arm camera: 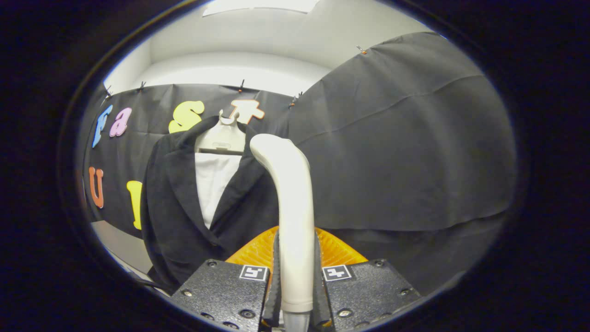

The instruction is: Iron the clothes twice with a garment steamer, once on the left side and once on the right side.

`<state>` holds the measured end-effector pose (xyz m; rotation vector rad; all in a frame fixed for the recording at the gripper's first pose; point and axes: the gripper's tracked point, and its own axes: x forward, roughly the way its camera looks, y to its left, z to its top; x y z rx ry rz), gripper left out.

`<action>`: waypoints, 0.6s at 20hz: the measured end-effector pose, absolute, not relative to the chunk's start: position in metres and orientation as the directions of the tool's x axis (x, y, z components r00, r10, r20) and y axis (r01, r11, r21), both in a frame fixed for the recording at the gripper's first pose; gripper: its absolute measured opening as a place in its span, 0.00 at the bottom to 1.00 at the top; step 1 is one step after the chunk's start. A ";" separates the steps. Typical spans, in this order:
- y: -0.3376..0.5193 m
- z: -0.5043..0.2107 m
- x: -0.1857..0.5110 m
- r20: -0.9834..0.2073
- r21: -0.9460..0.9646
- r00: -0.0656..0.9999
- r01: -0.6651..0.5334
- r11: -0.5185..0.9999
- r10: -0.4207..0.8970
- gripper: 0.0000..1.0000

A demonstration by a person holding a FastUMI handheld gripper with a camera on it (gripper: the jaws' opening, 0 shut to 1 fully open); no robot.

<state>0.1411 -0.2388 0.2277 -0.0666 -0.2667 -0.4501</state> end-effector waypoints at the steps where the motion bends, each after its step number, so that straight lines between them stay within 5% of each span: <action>1: -0.240 0.233 0.145 0.282 -0.005 0.866 0.433 0.901 -0.414 0.30; 12: -0.247 0.278 0.202 0.367 -0.064 0.843 0.445 0.893 -0.394 0.30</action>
